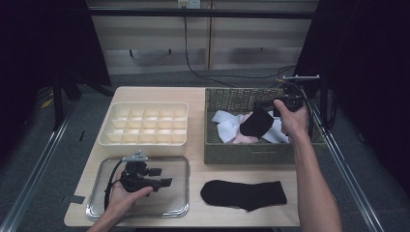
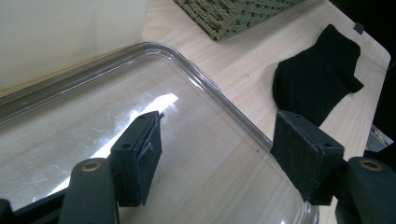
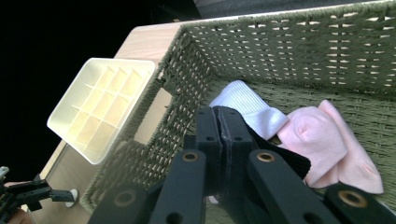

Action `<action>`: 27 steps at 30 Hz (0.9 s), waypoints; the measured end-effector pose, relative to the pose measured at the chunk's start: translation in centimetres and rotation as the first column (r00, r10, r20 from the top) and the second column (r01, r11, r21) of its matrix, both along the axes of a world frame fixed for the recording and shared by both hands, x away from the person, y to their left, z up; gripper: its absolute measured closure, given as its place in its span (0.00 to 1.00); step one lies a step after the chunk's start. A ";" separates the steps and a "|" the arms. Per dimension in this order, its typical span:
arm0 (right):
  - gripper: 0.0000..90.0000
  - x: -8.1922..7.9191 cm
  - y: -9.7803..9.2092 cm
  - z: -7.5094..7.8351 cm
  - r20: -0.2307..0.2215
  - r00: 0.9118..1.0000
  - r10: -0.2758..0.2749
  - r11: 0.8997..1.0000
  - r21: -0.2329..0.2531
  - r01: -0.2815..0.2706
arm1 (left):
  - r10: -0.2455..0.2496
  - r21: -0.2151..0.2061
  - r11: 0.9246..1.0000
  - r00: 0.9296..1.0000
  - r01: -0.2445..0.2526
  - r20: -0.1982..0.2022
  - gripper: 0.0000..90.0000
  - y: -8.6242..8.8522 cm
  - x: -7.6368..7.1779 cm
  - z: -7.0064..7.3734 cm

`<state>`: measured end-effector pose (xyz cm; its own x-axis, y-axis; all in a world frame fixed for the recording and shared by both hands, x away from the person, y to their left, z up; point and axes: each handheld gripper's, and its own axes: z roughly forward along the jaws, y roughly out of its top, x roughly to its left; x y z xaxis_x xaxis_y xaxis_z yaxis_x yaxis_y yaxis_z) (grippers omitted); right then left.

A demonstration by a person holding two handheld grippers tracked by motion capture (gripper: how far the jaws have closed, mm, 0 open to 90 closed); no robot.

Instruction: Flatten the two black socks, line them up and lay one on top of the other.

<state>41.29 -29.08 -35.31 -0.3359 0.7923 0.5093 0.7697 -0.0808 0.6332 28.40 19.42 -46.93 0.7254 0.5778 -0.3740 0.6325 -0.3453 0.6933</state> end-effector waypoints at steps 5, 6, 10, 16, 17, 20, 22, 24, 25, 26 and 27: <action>0.97 -0.3 0.2 0.2 0.005 1.000 0.002 1.000 0.022 -0.002 | 0.001 0.008 1.000 1.000 -0.001 0.002 0.36 0.0 0.1 -0.1; 0.97 -0.3 0.2 0.3 0.011 1.000 0.004 1.000 0.023 -0.004 | 0.004 0.011 1.000 1.000 -0.004 -0.001 0.36 0.1 0.2 -0.1; 0.97 -0.6 0.9 0.8 0.032 0.999 0.022 0.999 0.033 -0.023 | 0.007 0.011 1.000 1.000 -0.007 -0.002 0.37 0.0 0.3 -0.2; 0.97 -1.0 1.0 1.6 0.060 0.998 0.035 0.998 0.056 -0.038 | 0.008 0.011 1.000 1.000 -0.008 -0.001 0.37 0.1 0.2 -0.2; 0.97 -1.0 1.0 1.6 0.060 0.998 0.035 0.998 0.056 -0.038 | 0.008 0.011 1.000 1.000 -0.008 -0.001 0.36 0.1 0.2 -0.2; 0.97 -1.3 0.9 2.2 0.078 0.996 0.034 0.997 0.072 -0.039 | 0.009 0.011 1.000 1.000 -0.009 -0.002 0.36 0.0 0.2 -0.2; 0.97 -1.5 0.8 2.5 0.084 0.996 0.031 0.996 0.075 -0.038 | 0.008 0.012 1.000 1.000 -0.008 0.000 0.36 0.0 0.2 -0.2; 0.97 -1.6 0.8 2.9 0.091 0.995 0.032 0.996 0.075 -0.039 | 0.011 0.009 1.000 1.000 -0.011 -0.001 0.37 0.0 0.2 -0.2; 0.97 -1.6 0.8 2.9 0.091 0.995 0.032 0.996 0.075 -0.039 | 0.011 0.009 1.000 1.000 -0.011 -0.001 0.37 0.0 0.2 -0.2; 0.97 -1.9 0.8 3.3 0.099 0.995 0.033 0.996 0.077 -0.041 | 0.018 0.010 1.000 1.000 -0.018 0.001 0.37 0.1 0.2 -0.2; 0.97 -1.9 0.8 3.3 0.099 0.995 0.033 0.996 0.077 -0.041 | 0.018 0.010 1.000 1.000 -0.018 0.001 0.37 0.1 0.2 -0.2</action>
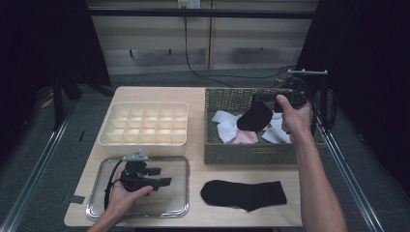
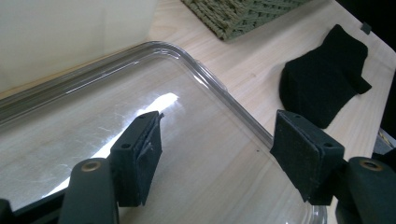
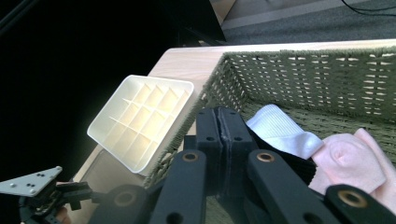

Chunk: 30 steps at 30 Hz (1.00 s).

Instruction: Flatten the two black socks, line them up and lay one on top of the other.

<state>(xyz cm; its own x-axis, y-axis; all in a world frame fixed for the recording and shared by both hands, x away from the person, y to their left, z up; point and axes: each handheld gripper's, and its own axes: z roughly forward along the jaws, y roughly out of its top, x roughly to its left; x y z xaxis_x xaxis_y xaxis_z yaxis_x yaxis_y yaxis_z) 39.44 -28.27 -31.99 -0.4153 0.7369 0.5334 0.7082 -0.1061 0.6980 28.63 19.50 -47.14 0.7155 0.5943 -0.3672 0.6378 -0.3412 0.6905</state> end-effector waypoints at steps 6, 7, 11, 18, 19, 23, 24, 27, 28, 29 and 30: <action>0.97 -0.7 0.0 1.1 0.021 1.000 0.002 1.000 -0.004 -0.002 | 0.007 -0.002 1.000 1.000 -0.007 -0.002 0.37 -0.2 0.3 -0.1; 0.97 -0.9 0.0 1.5 0.026 1.000 -0.001 1.000 -0.002 0.001 | 0.009 -0.002 1.000 1.000 -0.009 -0.002 0.37 -0.2 0.3 -0.1; 0.97 -1.4 0.1 2.0 0.031 0.999 -0.007 1.000 -0.021 0.008 | 0.015 -0.003 1.000 1.000 -0.015 0.005 0.37 -0.4 0.6 0.2; 0.97 -2.1 0.5 3.0 0.050 0.999 -0.004 1.000 -0.027 0.005 | 0.005 -0.018 1.000 1.000 -0.005 0.024 0.37 -1.1 0.8 1.2; 0.97 -2.2 0.6 3.1 0.054 0.999 -0.002 1.000 -0.024 0.003 | 0.005 -0.019 1.000 1.000 -0.005 0.023 0.37 -1.1 0.8 1.2; 0.97 -2.5 0.8 3.6 0.050 0.999 0.000 1.000 -0.021 0.001 | -0.001 -0.017 1.000 1.000 0.002 0.022 0.37 -1.4 0.8 1.5; 0.97 -2.6 0.8 3.7 0.047 0.999 -0.003 1.000 -0.028 0.004 | -0.003 -0.017 1.000 1.000 0.004 0.023 0.37 -1.6 0.9 1.6; 0.97 -2.8 0.9 3.8 0.041 0.999 0.006 1.000 -0.017 -0.005 | -0.007 -0.011 1.000 0.999 0.007 0.032 0.37 -2.1 1.2 2.0; 0.97 -2.9 1.0 3.9 0.041 0.999 0.007 1.000 -0.012 -0.007 | -0.007 -0.011 1.000 0.999 0.007 0.032 0.37 -2.1 1.2 2.0; 0.97 -3.0 1.0 3.9 0.045 0.999 0.013 1.000 -0.007 -0.012 | -0.016 -0.011 1.000 0.999 0.016 0.038 0.37 -2.6 1.5 2.3; 0.97 -3.2 1.0 4.0 0.049 0.999 0.016 1.000 0.000 -0.016 | -0.019 -0.011 1.000 0.999 0.020 0.043 0.38 -2.8 1.7 2.5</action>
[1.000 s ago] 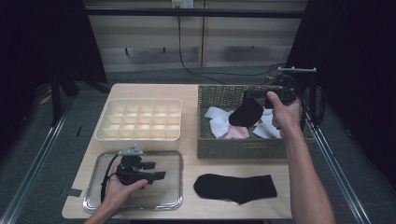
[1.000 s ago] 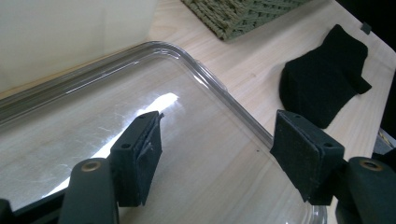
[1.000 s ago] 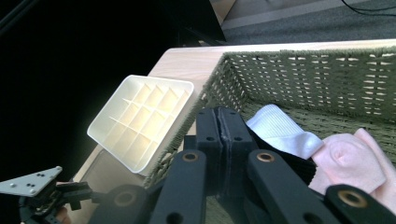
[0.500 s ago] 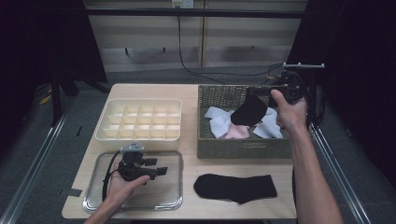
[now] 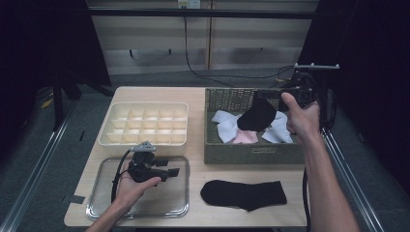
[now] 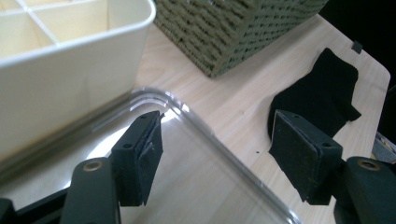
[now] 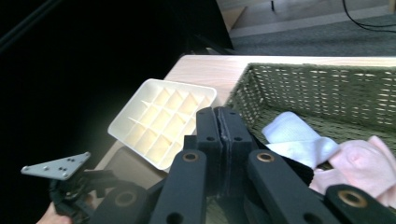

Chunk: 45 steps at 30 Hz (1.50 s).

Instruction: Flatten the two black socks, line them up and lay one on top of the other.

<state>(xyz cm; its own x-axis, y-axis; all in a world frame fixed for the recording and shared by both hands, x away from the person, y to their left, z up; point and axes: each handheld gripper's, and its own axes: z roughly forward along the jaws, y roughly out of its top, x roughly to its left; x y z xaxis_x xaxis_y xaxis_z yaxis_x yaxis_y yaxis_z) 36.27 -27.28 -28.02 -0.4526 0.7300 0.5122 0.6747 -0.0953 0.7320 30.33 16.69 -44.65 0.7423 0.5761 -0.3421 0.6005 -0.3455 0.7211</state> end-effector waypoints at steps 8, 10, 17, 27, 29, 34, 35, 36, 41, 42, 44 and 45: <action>0.97 -1.4 0.4 0.6 0.031 0.999 0.041 0.999 0.025 -0.042 | -0.015 -0.034 0.999 1.000 0.016 0.019 0.38 -1.7 0.6 1.5; 0.97 -2.1 0.7 0.7 0.039 0.998 0.055 0.998 0.022 -0.056 | -0.030 -0.049 0.998 0.999 0.031 0.026 0.39 -2.5 0.6 2.0; 0.97 -3.5 1.3 1.0 0.065 0.994 0.091 0.995 0.030 -0.093 | -0.054 -0.078 0.995 0.998 0.057 0.042 0.40 -4.0 0.7 2.9; 0.97 -5.8 2.4 1.0 0.094 0.986 0.137 0.989 0.038 -0.141 | -0.067 -0.105 0.992 0.996 0.073 0.061 0.40 -5.1 0.6 4.1; 0.97 -6.2 2.7 0.7 0.091 0.985 0.147 0.988 0.033 -0.150 | -0.076 -0.111 0.990 0.995 0.082 0.063 0.40 -5.4 0.5 4.3; 0.97 -7.4 3.2 0.1 0.099 0.981 0.165 0.985 0.038 -0.169 | -0.102 -0.126 0.986 0.993 0.109 0.063 0.40 -6.3 0.1 4.6; 0.97 -7.6 3.3 0.0 0.098 0.981 0.170 0.984 0.038 -0.174 | -0.109 -0.132 0.984 0.992 0.117 0.064 0.40 -6.5 0.0 4.7; 0.97 -7.6 3.3 0.0 0.098 0.981 0.170 0.984 0.038 -0.174 | -0.109 -0.132 0.984 0.992 0.117 0.064 0.40 -6.5 0.0 4.7; 0.97 -8.4 3.5 -1.3 0.083 0.981 0.178 0.982 0.047 -0.182 | -0.153 -0.147 0.976 0.985 0.163 0.076 0.40 -7.7 -0.9 5.2; 0.97 -8.6 3.6 -1.6 0.081 0.980 0.180 0.981 0.051 -0.185 | -0.160 -0.147 0.974 0.984 0.170 0.076 0.40 -8.0 -1.1 5.3; 0.97 -8.7 3.6 -1.8 0.082 0.980 0.181 0.981 0.055 -0.186 | -0.166 -0.147 0.973 0.983 0.176 0.077 0.40 -8.2 -1.2 5.3; 0.97 -9.1 3.7 -2.2 0.079 0.980 0.185 0.980 0.065 -0.190 | -0.184 -0.151 0.969 0.979 0.195 0.083 0.40 -8.7 -1.5 5.4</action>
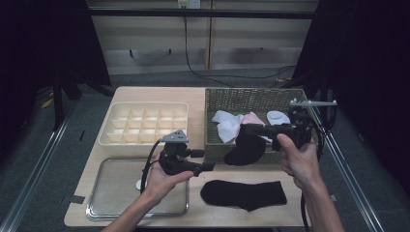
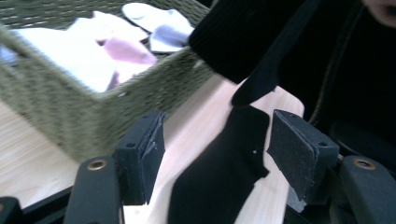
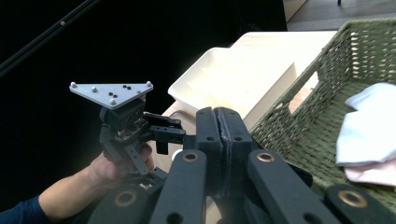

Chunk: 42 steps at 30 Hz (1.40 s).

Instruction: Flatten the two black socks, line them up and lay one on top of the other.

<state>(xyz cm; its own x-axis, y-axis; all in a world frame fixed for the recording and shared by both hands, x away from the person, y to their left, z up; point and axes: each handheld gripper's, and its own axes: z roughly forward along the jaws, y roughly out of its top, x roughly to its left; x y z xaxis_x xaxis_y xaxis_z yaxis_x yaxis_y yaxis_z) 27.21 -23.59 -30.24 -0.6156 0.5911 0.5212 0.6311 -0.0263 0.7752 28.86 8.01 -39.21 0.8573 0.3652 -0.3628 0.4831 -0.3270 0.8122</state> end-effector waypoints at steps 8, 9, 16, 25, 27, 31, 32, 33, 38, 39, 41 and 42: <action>0.97 -0.7 0.6 -2.0 -0.025 0.999 0.030 0.999 0.024 -0.030 | -0.055 -0.003 0.998 0.998 0.055 -0.019 0.40 -1.6 -0.8 -0.4; 0.97 -0.7 0.6 -2.0 -0.025 0.999 0.030 0.999 0.024 -0.030 | -0.076 -0.019 0.997 0.996 0.075 -0.044 0.40 -1.7 -0.8 -0.6; 0.97 -1.1 1.4 -3.7 -0.033 0.998 0.056 0.997 0.055 -0.054 | -0.099 0.002 0.995 0.993 0.100 -0.061 0.43 -2.2 -1.1 -1.6; 0.97 -1.2 2.0 -5.8 -0.062 0.996 0.059 0.996 0.073 -0.055 | -0.128 0.003 0.992 0.990 0.128 -0.055 0.42 -2.2 -2.0 -1.4; 0.97 -1.2 2.0 -6.1 -0.067 0.996 0.058 0.996 0.074 -0.053 | -0.135 0.007 0.991 0.990 0.135 -0.038 0.42 -2.2 -2.3 -1.2; 0.97 -1.2 2.1 -6.9 -0.088 0.995 0.054 0.997 0.067 -0.048 | -0.129 0.023 0.991 0.990 0.131 -0.060 0.41 -2.3 -2.2 -2.0; 0.97 -1.3 2.1 -7.0 -0.084 0.995 0.050 0.997 0.062 -0.045 | -0.126 0.031 0.991 0.990 0.128 -0.068 0.41 -2.4 -2.2 -2.3; 0.97 -1.3 2.1 -7.0 -0.084 0.995 0.050 0.997 0.062 -0.045 | -0.126 0.031 0.991 0.990 0.128 -0.068 0.41 -2.4 -2.2 -2.3; 0.97 -1.8 2.0 -8.1 -0.098 0.993 0.065 0.995 0.077 -0.058 | -0.119 0.054 0.991 0.991 0.123 -0.065 0.41 -2.7 -2.3 -2.8; 0.97 -1.9 2.0 -8.3 -0.099 0.993 0.067 0.995 0.076 -0.060 | -0.119 0.054 0.991 0.991 0.123 -0.065 0.41 -2.7 -2.3 -2.8; 0.97 -2.0 2.0 -8.4 -0.102 0.992 0.070 0.995 0.073 -0.063 | -0.113 0.054 0.992 0.991 0.117 -0.068 0.40 -2.7 -2.1 -3.0; 0.97 -2.2 2.0 -8.6 -0.104 0.992 0.074 0.995 0.073 -0.067 | -0.084 0.070 0.994 0.994 0.088 -0.065 0.40 -2.4 -1.7 -3.3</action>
